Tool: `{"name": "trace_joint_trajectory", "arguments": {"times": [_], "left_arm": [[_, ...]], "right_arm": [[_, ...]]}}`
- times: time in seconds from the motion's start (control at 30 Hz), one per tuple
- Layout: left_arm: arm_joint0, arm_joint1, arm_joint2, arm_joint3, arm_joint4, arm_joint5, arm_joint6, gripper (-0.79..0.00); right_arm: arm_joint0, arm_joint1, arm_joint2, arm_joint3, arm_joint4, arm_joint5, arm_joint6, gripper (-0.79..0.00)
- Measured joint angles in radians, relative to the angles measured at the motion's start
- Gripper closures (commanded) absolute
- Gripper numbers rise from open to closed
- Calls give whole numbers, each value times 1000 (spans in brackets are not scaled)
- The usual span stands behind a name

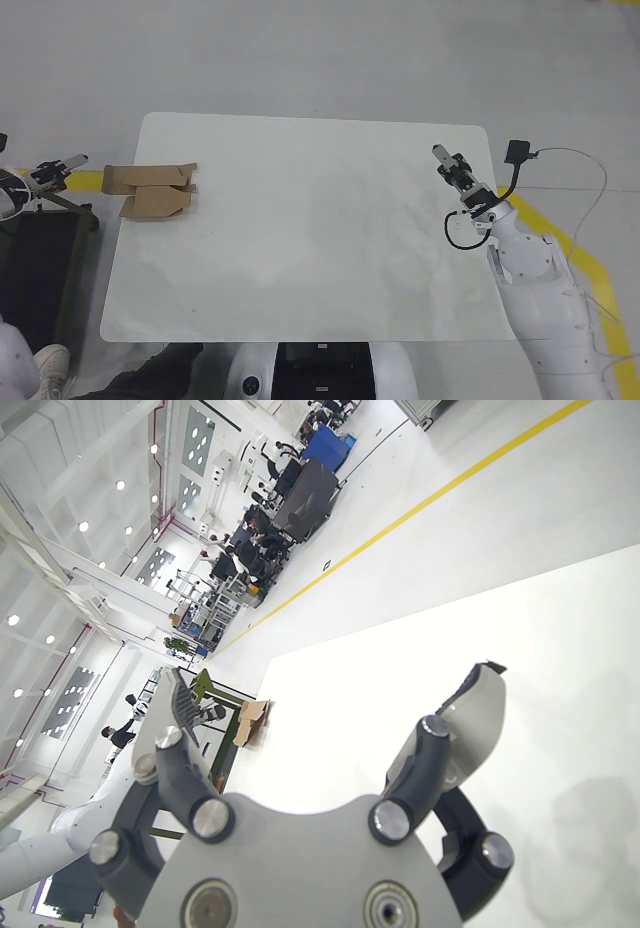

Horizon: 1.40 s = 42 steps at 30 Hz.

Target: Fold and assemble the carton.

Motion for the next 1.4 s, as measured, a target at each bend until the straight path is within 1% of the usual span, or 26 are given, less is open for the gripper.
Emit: {"name": "trace_joint_trajectory", "arguments": {"times": [0.17,0.3,0.43,0.47,0.53,0.57,0.6,0.63,0.8,0.83,0.93,1.07,1.23,1.4], "left_arm": [[-88,-11,76,126,52,2,19,-785],[-136,-22,122,204,79,-13,26,-785],[-177,-28,148,266,83,-29,22,-785],[-189,-29,151,284,75,-37,13,-748],[-204,-29,155,303,68,-45,8,-465],[-212,-29,158,314,65,-47,9,-388],[-218,-29,160,321,63,-48,10,-348],[-224,-30,162,327,62,-45,11,-332],[-247,-37,186,343,75,-18,45,-314],[-251,-38,190,346,76,-15,46,-292],[-259,-41,203,354,83,-7,55,-265],[-267,-42,216,364,88,0,58,-197],[-274,-43,228,371,91,1,57,-157],[-279,-47,243,374,92,4,56,-142]], "right_arm": [[0,0,0,0,0,0,0,-785],[0,0,0,0,0,0,0,-785],[0,0,0,0,0,0,0,-785],[0,0,0,0,0,0,0,-785],[0,0,0,0,0,0,0,-785],[0,0,0,0,0,0,0,-785],[0,0,0,0,0,0,0,-785],[0,0,0,0,0,0,0,-785],[0,0,0,0,0,0,0,-785],[0,0,0,0,0,0,0,-785],[0,0,0,0,0,0,0,-785],[0,0,0,0,0,0,0,-785],[0,0,0,0,0,0,0,-785],[0,0,0,0,0,0,0,-785]]}}
